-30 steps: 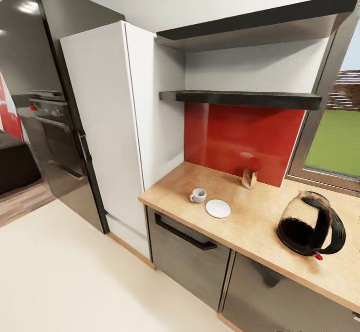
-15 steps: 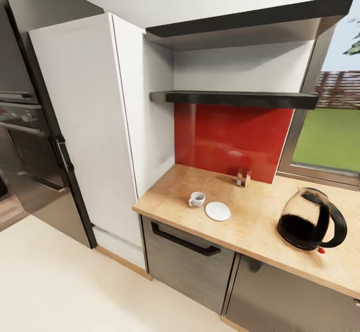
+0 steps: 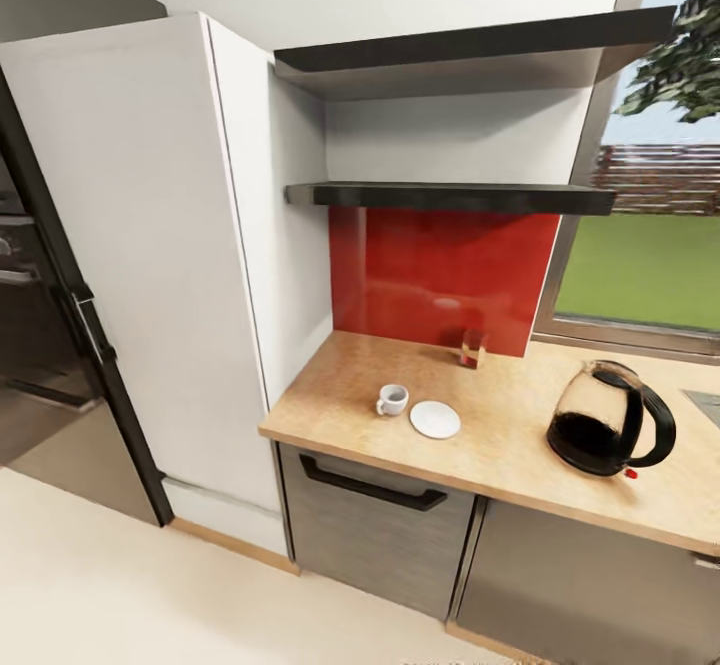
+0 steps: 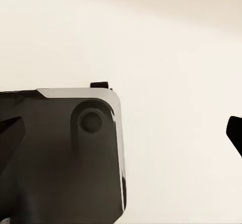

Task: Set up a coffee station on the kitchen countertop: keep the coffee maker on the countertop, move the bottle of coffee from the kitchen shelf to the counter next to the coffee maker, place a paper coffee filter on top of the coffee maker, put the saucer next to the coffee maker with the coffee cup on the saucer, and place the electric kettle next to the coffee maker.

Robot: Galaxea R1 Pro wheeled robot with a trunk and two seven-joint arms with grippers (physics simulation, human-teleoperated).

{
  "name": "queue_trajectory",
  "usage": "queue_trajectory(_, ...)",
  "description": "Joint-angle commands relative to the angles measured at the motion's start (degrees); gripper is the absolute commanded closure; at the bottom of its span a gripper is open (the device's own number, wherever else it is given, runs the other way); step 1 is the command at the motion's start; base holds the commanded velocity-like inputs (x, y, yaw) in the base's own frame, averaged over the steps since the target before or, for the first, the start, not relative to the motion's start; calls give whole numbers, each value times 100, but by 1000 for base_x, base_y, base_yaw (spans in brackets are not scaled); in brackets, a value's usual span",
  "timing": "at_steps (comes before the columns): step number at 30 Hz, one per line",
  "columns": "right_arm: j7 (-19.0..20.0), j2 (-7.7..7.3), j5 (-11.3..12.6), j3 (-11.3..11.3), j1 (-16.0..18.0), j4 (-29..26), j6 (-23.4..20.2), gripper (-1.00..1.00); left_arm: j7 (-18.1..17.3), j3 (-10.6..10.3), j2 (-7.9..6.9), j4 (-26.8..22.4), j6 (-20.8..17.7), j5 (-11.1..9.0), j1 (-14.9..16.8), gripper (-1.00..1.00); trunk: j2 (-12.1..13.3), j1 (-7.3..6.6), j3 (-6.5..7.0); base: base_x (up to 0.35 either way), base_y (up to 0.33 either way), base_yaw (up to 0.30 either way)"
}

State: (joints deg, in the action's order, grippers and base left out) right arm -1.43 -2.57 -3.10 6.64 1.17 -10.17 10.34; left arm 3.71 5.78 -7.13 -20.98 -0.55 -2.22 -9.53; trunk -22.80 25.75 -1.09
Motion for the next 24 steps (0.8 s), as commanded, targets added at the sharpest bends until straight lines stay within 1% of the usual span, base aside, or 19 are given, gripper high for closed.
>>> queue_trajectory(1,-2,2,-32,38,6,6,21,-100,7,2,1,-12,-6,-24,-4,-100,-12,4,-11,0,287,-267)
queue_trajectory(13,-1,2,-32,37,6,6,23,-100,7,2,23,-11,1,-24,-2,-100,-12,4,-11,0,280,-267)
queue_trajectory(17,-1,2,-32,36,6,6,21,-100,7,2,26,-11,2,-24,-1,-100,-12,4,-11,0,86,-267)
queue_trajectory(24,-1,2,-32,32,6,6,22,-100,7,2,27,-5,2,-24,-4,-100,-12,4,-11,0,11,-267)
